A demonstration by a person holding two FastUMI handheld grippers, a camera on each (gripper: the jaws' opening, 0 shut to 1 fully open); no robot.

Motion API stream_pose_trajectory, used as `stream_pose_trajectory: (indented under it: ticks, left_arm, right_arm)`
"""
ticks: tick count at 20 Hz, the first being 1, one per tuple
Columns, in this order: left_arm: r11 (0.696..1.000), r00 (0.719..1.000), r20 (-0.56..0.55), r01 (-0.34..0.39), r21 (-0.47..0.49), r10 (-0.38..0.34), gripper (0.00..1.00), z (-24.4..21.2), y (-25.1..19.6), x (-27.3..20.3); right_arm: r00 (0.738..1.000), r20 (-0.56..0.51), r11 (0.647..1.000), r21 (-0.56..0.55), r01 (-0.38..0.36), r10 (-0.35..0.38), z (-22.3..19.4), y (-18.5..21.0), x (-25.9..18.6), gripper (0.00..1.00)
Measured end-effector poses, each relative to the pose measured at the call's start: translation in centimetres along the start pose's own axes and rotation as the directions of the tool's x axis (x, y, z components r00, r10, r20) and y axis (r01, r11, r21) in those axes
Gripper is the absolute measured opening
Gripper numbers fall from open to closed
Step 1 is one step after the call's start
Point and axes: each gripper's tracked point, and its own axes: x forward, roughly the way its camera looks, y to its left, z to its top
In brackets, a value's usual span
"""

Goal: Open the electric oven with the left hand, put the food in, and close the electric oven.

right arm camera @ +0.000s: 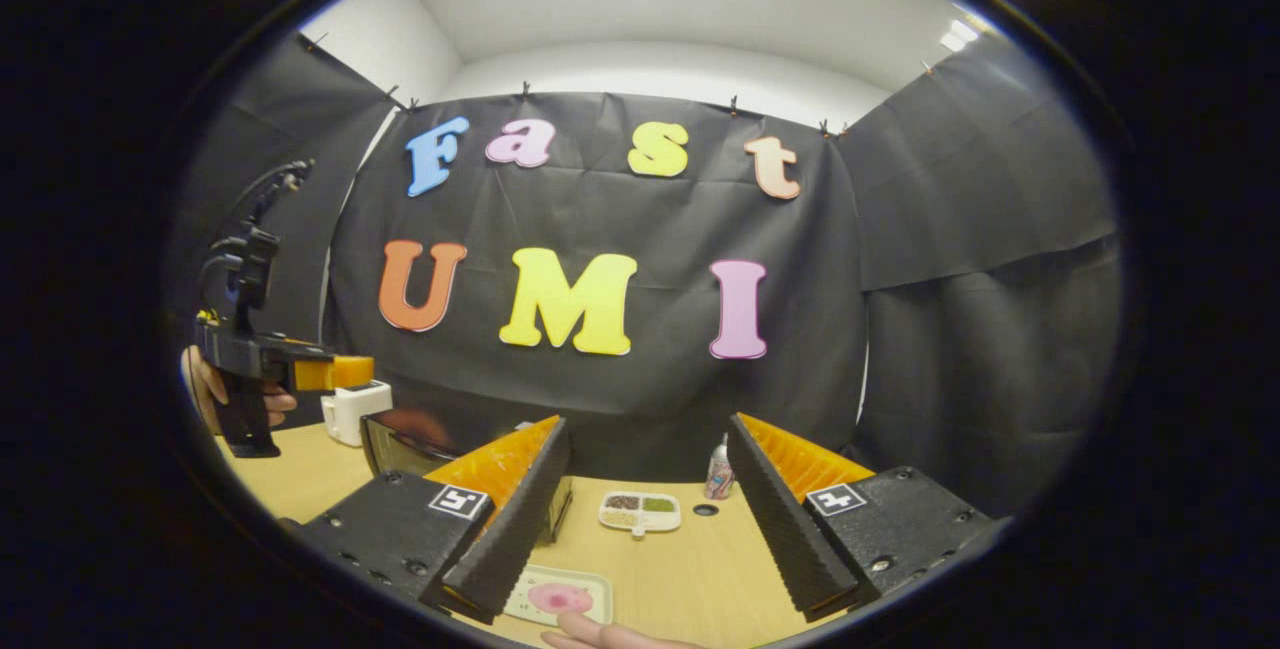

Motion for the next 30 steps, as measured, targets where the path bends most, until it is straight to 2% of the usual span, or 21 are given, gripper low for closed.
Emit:
stream_pose_trajectory:
  ticks: [7, 9, 12, 14, 15, 17, 18, 19, 20, 23, 30]
  left_arm:
    - [1.000, 0.983, -0.181, 0.020, 0.018, -0.017, 0.95, -6.1, -1.1, 8.4]
    - [0.998, 0.974, -0.226, 0.029, 0.048, -0.017, 0.95, -7.5, -1.4, 9.5]
    - [0.998, 0.963, -0.268, 0.036, 0.042, -0.023, 0.95, -9.4, -1.6, 11.2]
    - [0.999, 0.940, -0.342, 0.031, 0.035, -0.017, 0.96, -11.5, -1.3, 11.4]
    - [0.998, 0.948, -0.316, 0.040, 0.057, -0.020, 0.96, -10.7, -1.3, 11.4]
    - [0.997, 0.944, -0.328, 0.045, 0.064, -0.021, 0.94, -11.2, -1.3, 11.6]
    - [0.997, 0.949, -0.315, 0.049, 0.066, -0.025, 0.96, -11.3, -1.2, 11.8]
    - [0.997, 0.948, -0.317, 0.050, 0.058, -0.029, 0.89, -11.4, -1.1, 11.6]
    - [0.997, 0.952, -0.303, 0.053, 0.049, -0.036, 0.97, -11.2, -1.0, 11.6]
    - [0.999, 0.963, -0.266, 0.044, 0.022, -0.037, 0.97, -11.4, -0.3, 10.9]
    - [0.998, 0.977, -0.212, 0.045, 0.049, -0.033, 0.97, -11.7, -0.3, 8.7]
  right_arm:
    - [1.000, -0.016, 1.000, 0.008, 0.020, -0.020, -1.1, -2.6, 0.0, 0.96]
    - [0.999, -0.028, 1.000, 0.014, 0.024, -0.023, -1.6, -2.9, -0.2, 0.96]
    - [0.998, -0.052, 0.999, 0.024, 0.035, -0.033, -1.9, -3.5, -0.9, 0.96]
    - [0.997, -0.064, 0.999, 0.021, 0.044, -0.042, -1.8, -3.9, -1.6, 0.96]
    - [0.997, -0.064, 0.999, 0.019, 0.047, -0.045, -1.6, -4.0, -2.0, 0.96]
    - [0.997, -0.059, 0.999, 0.017, 0.049, -0.048, -1.2, -4.0, -3.0, 1.00]
    - [0.997, -0.061, 0.999, 0.016, 0.048, -0.047, -1.3, -3.9, -3.3, 0.96]
    - [0.996, -0.070, 0.999, 0.018, 0.049, -0.048, -1.4, -3.7, -3.6, 0.96]
    - [0.995, -0.088, 0.998, 0.025, 0.057, -0.054, -1.7, -3.6, -3.9, 0.96]
    - [0.989, -0.141, 0.997, 0.059, 0.044, -0.036, -2.4, -2.7, -5.3, 0.96]
    - [0.982, -0.187, 0.989, 0.135, 0.060, -0.034, -3.5, -2.9, -9.1, 0.96]
